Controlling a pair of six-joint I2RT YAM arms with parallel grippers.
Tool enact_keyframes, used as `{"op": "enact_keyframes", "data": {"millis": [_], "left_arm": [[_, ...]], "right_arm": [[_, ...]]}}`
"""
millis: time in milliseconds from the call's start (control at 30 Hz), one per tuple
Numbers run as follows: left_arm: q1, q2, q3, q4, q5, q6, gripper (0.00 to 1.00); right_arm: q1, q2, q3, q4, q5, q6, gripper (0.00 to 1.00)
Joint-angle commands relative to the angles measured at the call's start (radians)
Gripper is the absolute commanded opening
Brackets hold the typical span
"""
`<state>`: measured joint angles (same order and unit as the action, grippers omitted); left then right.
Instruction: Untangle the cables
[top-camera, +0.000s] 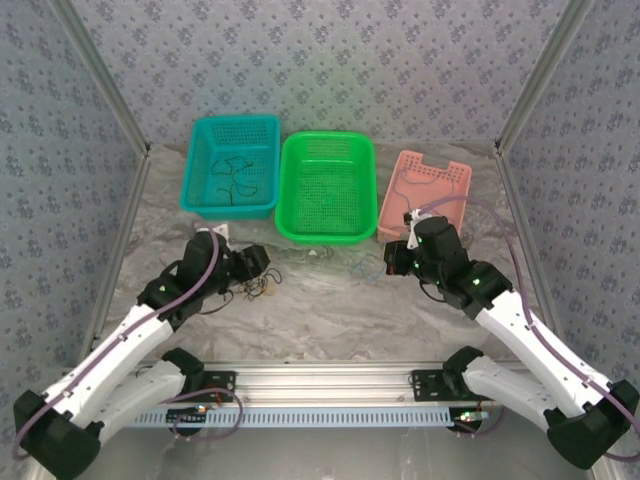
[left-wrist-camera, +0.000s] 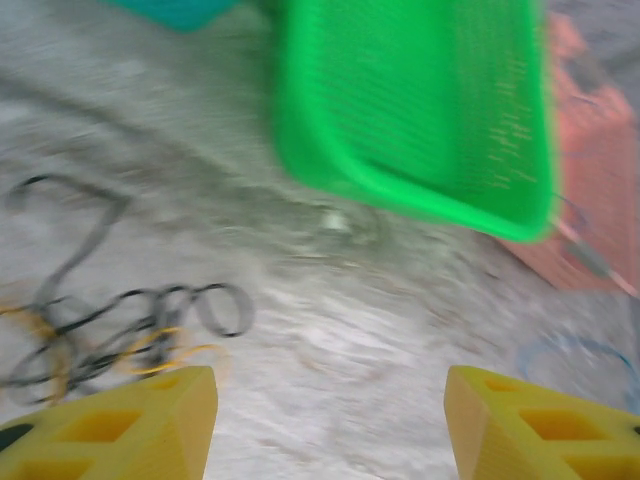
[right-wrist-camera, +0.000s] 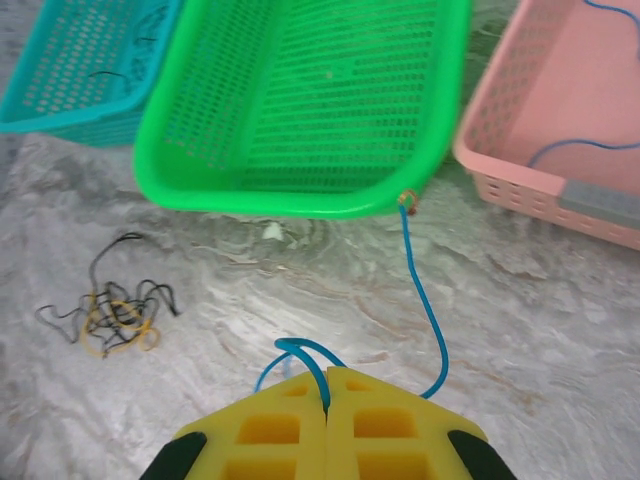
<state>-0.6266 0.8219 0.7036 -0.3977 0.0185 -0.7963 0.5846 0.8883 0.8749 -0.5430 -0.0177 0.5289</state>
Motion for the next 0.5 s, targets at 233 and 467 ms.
{"op": "enact_keyframes", "data": {"millis": [233, 467], "left_arm": [[-0.354, 0.227, -0.009, 0.422, -0.036, 0.203, 0.64], [-0.384, 0.342, -0.013, 0.558, -0.095, 0.295, 0.76]], "right_arm": [[-0.046, 0.027, 0.149, 0.002, -0.214, -0.050, 0.00], [-0.073, 0.038, 0.175, -0.030, -0.304, -0.032, 0.00]]}}
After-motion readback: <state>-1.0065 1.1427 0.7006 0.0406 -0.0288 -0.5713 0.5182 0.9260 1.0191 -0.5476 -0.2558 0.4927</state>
